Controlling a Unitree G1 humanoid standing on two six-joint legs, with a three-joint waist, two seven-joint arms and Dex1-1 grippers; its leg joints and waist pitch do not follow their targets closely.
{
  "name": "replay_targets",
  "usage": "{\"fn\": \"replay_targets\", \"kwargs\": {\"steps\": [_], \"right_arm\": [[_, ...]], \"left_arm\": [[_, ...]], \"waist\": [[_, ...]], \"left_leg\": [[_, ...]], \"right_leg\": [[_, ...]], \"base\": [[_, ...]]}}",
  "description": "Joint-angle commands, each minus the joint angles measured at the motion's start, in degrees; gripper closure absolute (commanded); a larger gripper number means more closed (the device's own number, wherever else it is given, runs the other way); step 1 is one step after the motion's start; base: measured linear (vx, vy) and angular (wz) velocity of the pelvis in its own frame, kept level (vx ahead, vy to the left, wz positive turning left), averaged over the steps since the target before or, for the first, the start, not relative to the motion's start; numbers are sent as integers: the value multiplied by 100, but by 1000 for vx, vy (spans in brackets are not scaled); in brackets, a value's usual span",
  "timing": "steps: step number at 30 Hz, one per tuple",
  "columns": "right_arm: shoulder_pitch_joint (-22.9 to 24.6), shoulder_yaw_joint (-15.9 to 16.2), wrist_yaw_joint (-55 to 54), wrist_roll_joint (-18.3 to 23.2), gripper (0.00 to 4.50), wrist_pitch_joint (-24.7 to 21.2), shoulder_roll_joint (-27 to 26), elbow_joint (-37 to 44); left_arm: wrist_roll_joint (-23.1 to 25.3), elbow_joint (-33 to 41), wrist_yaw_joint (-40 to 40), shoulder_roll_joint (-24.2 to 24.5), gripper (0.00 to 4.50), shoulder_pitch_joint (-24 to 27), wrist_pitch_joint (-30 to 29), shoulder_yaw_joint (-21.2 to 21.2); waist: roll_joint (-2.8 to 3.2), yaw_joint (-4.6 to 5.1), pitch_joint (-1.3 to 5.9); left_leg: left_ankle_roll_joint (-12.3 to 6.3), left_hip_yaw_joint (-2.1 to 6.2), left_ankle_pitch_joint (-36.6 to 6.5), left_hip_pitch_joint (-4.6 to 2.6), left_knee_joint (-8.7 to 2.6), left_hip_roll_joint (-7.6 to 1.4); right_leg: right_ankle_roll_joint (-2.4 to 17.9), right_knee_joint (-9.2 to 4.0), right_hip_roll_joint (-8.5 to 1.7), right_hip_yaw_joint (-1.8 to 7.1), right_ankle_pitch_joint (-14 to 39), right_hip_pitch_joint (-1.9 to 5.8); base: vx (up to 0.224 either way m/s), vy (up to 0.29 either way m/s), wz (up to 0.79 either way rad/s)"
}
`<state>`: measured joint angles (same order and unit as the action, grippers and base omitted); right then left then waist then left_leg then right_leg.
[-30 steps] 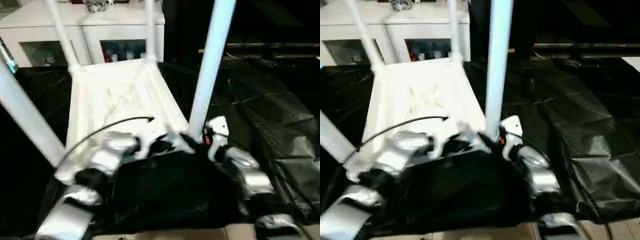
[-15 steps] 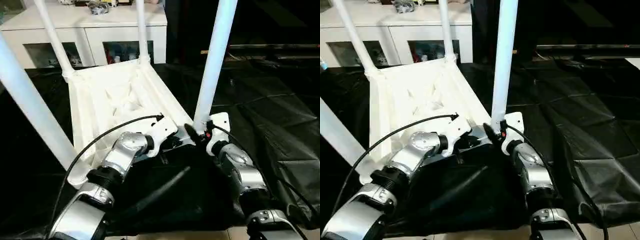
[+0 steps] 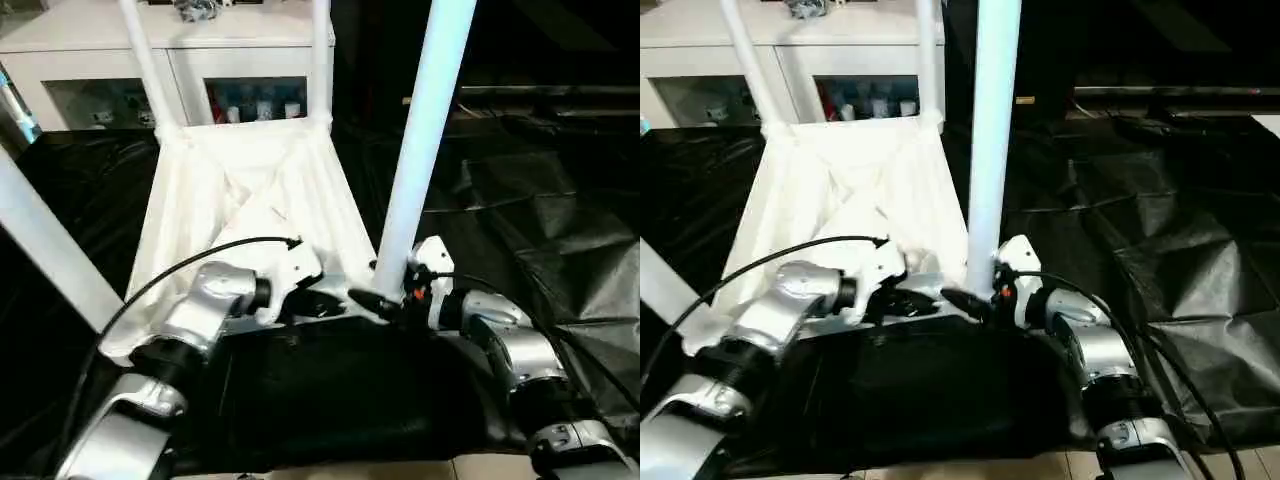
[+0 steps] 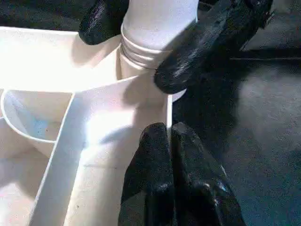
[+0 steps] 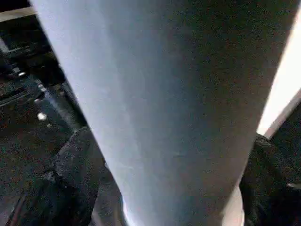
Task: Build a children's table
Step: Rotate leg to tighten
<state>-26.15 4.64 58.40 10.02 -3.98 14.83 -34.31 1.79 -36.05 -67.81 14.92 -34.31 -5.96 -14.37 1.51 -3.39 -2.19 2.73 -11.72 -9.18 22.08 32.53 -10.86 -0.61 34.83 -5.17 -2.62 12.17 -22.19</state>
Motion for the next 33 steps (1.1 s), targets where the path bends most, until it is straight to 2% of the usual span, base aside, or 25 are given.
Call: {"fn": "replay_targets", "kwargs": {"steps": [1,3,6,12,13,14,18,19,20,22,23,26,27,31,32,33], "right_arm": [[23,107,183,60,108,-117,65,37],[30,119,218,60,111,-126,71,48],[64,145,291,70,148,-160,66,93],[162,210,333,82,178,-252,18,184],[180,235,-223,-165,179,-167,-104,-47],[176,230,-357,-218,180,-143,-132,-104],[-12,-74,-1984,-524,182,-41,-498,-753],[-68,-192,-2378,-516,183,-104,-595,-891],[-95,-255,-2565,-496,183,-136,-653,-954],[-212,-472,-3297,-413,183,-268,-966,-1165],[-214,-475,-3312,-411,183,-271,-975,-1169],[-266,-337,-3422,-519,183,-164,-1188,-1176],[-299,-242,-3215,-491,127,-29,-1300,-1178],[-323,-202,-2871,-337,107,61,-1465,-1091],[-323,-202,-2871,-337,77,61,-1465,-1091],[-327,-191,-2812,-322,68,92,-1457,-1069]], "left_arm": [[-229,66,-225,-43,450,109,-67,-47],[-221,65,-236,-31,450,110,-62,-37],[-210,60,-251,-12,450,110,-60,-21],[-203,108,-169,-10,450,128,-127,-42],[-129,-37,262,-181,450,49,-147,37],[-116,-72,351,-219,450,29,-144,55],[50,-502,1417,-609,450,-200,-58,242],[103,-600,1663,-691,450,-252,-11,261],[121,-652,1807,-746,450,-282,-3,281],[170,-857,2452,-1061,450,-414,-4,362],[171,-861,2467,-1070,450,-417,-5,363],[174,-928,2760,-1306,450,-481,-35,374],[182,-986,2834,-1412,450,-522,-6,349],[193,-1039,2810,-1505,450,-545,75,307],[193,-1039,2810,-1505,450,-545,75,307],[181,-1033,2774,-1495,450,-537,80,303]], "waist": [[-96,-20,305],[-102,-14,305],[-107,-18,302],[-108,-20,305],[-106,-11,309],[-106,-5,300],[-120,56,239],[-117,69,236],[-118,96,231],[-126,122,224],[-122,123,234],[-123,117,246],[-105,119,250],[-112,96,275],[-112,96,275],[-113,90,275]], "left_leg": [[-483,103,-1187,-102,-326,-268],[-497,101,-1149,-102,-323,-266],[-494,100,-1157,-102,-319,-262],[-496,102,-1118,-103,-318,-263],[-492,101,-1078,-102,-314,-265],[-477,105,-1115,-112,-321,-265],[-180,127,-1675,-142,-372,-239],[-72,145,-1858,-180,-379,-239],[-23,165,-1952,-169,-390,-235],[-3,164,-2047,-175,-398,-230],[10,174,-2117,-201,-399,-229],[-57,168,-2013,-162,-400,-231],[-120,158,-1960,-148,-394,-217],[-299,149,-1664,-111,-376,-211],[-299,149,-1664,-111,-376,-211],[-338,147,-1628,-116,-374,-215]], "right_leg": [[1461,-422,-310,195,728,187],[1483,-415,-306,190,665,186],[1475,-421,-314,191,729,189],[1477,-413,-309,189,688,195],[1481,-403,-311,196,647,184],[1478,-418,-313,195,696,175],[1277,-531,-338,205,1759,145],[1142,-580,-353,207,2181,124],[1036,-598,-355,208,2408,117],[940,-620,-340,216,2500,88],[900,-633,-340,211,2577,78],[891,-621,-336,218,2364,94],[928,-620,-326,225,2158,101],[1041,-570,-329,226,1683,144],[1041,-570,-329,226,1683,144],[1076,-564,-330,222,1643,146]], "base": [[0,0,0],[0,0,0],[0,0,0],[0,0,0],[0,0,0],[0,0,0],[0,0,0],[0,0,0],[0,0,0],[0,0,0],[0,0,0],[0,0,0],[0,0,0],[0,0,0],[0,0,0],[0,0,0]]}}
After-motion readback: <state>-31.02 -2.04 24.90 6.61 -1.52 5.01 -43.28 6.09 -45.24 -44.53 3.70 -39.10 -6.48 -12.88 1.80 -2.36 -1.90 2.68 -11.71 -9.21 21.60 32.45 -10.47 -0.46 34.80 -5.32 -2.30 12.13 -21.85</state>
